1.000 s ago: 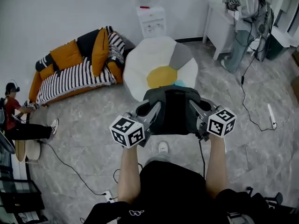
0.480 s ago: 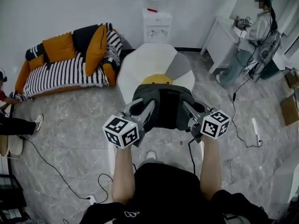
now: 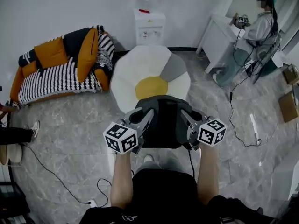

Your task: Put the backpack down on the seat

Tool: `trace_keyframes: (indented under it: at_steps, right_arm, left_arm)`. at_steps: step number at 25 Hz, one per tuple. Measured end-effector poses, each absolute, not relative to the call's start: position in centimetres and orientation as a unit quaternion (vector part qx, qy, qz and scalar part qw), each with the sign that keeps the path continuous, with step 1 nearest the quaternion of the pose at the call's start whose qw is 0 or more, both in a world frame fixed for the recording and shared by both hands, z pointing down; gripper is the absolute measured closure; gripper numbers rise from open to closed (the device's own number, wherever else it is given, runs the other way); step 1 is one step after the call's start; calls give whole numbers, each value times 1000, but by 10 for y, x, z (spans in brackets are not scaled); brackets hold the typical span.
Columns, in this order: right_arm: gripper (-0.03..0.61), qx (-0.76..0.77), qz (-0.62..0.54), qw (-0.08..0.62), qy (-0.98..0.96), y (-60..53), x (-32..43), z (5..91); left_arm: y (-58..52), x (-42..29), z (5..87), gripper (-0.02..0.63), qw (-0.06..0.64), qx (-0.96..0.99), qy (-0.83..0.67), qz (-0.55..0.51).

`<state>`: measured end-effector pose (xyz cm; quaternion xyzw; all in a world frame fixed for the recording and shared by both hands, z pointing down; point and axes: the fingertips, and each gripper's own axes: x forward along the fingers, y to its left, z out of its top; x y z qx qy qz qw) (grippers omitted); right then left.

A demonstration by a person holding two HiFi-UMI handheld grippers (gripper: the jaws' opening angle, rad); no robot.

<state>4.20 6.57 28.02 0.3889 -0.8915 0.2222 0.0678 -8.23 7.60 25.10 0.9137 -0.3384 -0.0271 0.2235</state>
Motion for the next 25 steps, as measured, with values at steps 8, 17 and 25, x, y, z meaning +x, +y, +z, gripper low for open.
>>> trace_keyframes:
  at_steps: [8,17,25]
  right_arm:
    - [538,361,239,73,-898,7,53,294]
    - [537,332,241,68,-910,-59,67,294]
    - [537,306,229,68,-921,-93,82,282]
  left_arm:
    - [24,-72,265,568,250,898,-362,-31]
    - [-31,-58,265,569,250,883,-394,-39]
    - [-64,-41,251,569,238,875,-420,-44]
